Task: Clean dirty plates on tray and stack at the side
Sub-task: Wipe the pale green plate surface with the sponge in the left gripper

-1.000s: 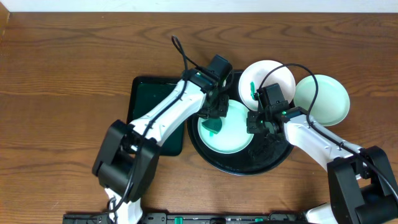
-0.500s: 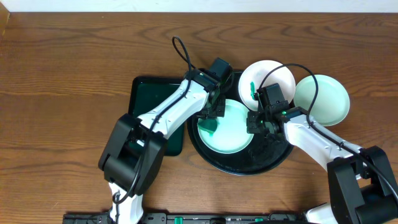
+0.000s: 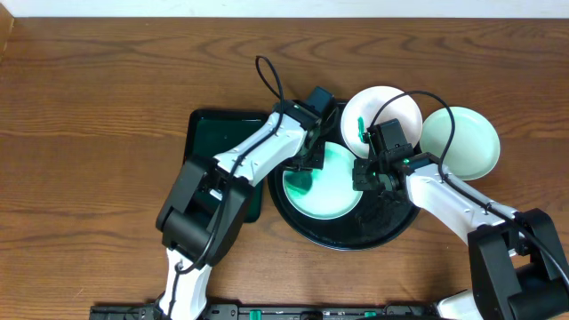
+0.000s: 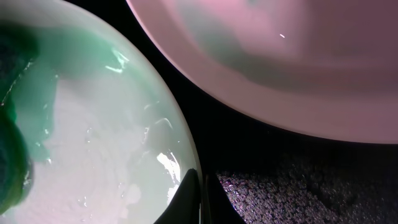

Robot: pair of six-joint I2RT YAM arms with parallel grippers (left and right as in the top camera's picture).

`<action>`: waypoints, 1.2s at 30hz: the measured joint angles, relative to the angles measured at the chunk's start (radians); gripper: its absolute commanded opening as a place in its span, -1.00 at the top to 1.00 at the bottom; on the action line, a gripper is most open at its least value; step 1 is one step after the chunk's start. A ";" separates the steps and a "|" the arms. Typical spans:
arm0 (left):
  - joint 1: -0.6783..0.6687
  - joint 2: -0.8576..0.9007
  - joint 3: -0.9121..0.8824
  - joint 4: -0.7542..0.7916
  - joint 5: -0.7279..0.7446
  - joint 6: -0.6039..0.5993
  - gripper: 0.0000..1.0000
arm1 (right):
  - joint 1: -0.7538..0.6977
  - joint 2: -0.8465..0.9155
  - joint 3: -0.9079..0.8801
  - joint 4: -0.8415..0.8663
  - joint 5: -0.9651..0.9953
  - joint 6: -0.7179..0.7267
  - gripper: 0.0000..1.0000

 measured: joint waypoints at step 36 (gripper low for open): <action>-0.046 0.010 0.010 0.024 -0.005 -0.008 0.85 | 0.000 0.000 0.000 0.001 0.000 0.000 0.98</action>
